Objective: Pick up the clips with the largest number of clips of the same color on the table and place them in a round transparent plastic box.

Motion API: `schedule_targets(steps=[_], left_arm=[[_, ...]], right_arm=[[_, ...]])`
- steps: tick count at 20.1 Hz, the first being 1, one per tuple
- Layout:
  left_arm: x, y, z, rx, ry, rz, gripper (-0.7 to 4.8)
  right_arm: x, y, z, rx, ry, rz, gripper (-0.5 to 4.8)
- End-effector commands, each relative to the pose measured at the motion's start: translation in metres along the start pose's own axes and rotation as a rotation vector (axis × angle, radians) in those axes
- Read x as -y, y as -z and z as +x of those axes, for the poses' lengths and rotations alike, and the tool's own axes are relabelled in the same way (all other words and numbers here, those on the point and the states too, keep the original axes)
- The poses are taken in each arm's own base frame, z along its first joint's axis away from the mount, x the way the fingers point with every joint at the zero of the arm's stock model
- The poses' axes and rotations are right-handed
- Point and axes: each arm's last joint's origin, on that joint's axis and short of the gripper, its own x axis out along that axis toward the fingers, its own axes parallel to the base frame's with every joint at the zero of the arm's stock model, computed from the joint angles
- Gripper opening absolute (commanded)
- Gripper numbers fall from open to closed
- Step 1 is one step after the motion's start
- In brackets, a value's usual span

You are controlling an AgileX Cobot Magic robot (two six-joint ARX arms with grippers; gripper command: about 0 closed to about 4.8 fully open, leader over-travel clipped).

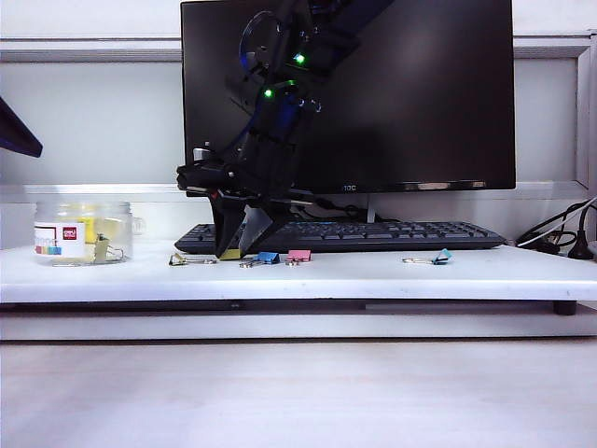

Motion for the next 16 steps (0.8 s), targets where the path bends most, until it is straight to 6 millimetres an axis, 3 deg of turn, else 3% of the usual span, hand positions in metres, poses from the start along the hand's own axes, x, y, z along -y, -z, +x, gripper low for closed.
schedule_targets(steps=[1,8,12,16], left_arm=[[0.001,-0.002,-0.001,0.010,0.008,0.005,4.02],[0.001,-0.002,-0.001,0.009,0.008,0.005,4.02],[0.001,-0.002,-0.001,0.009,-0.003,0.004,4.02],[0.001,-0.002,-0.001,0.010,-0.003,0.009,4.02]], right_arm=[[0.001,0.001,-0.008,-0.022,0.008,-0.009,1.11],[0.002,-0.011,-0.041,0.063,-0.018,-0.019,1.11],[-0.010,-0.018,-0.053,0.122,-0.174,-0.039,1.11],[-0.027,-0.039,-0.081,0.233,-0.337,-0.093,1.11]])
